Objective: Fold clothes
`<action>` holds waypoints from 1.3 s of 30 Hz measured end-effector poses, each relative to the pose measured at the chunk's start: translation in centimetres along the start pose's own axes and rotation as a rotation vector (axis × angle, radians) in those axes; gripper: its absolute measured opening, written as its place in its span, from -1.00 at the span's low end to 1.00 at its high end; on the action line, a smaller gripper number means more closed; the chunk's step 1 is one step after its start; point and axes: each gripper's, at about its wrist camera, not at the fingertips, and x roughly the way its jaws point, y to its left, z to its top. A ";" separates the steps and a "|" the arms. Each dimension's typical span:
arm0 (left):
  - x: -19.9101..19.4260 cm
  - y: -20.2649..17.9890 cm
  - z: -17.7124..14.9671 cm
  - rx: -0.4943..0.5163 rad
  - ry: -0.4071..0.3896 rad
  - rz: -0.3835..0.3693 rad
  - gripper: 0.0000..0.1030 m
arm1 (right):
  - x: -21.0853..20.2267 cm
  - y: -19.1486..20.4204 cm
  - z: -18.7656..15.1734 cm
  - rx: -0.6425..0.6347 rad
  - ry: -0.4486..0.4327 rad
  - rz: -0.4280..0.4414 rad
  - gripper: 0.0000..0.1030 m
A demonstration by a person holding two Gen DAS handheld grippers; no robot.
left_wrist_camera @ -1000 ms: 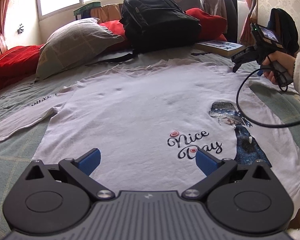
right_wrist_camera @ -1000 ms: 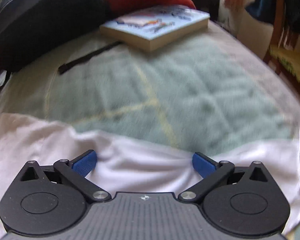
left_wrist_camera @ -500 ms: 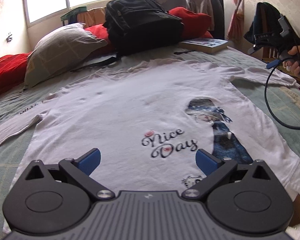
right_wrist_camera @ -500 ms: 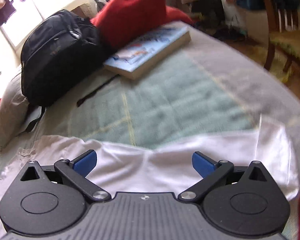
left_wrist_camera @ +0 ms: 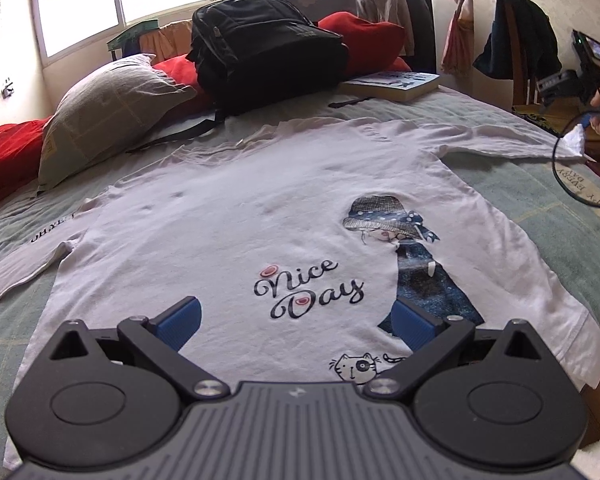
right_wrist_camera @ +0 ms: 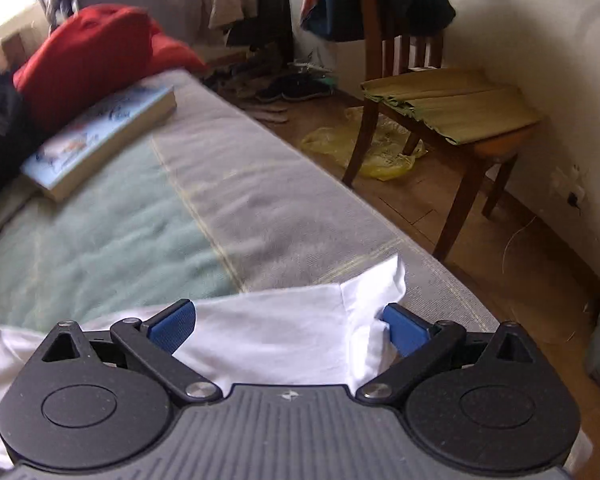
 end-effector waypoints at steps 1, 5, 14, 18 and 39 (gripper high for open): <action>0.0 -0.1 0.0 0.004 0.001 -0.001 0.96 | -0.4 -0.1 0.1 0.008 -0.007 0.030 0.98; 0.1 -0.6 0.2 0.018 0.006 0.006 0.96 | -0.5 3.3 -0.8 -0.054 0.006 0.180 0.98; 0.1 -0.7 0.2 0.030 0.011 0.017 0.96 | 1.0 13.2 -6.9 -0.345 0.112 0.193 0.98; 0.5 -0.5 0.0 0.028 0.025 0.020 0.96 | 0.3 12.9 -7.5 -0.409 0.163 0.197 1.00; 1.8 -1.1 -0.2 0.030 0.059 0.020 0.96 | 1.3 13.0 -3.2 -0.752 -0.078 0.308 -0.26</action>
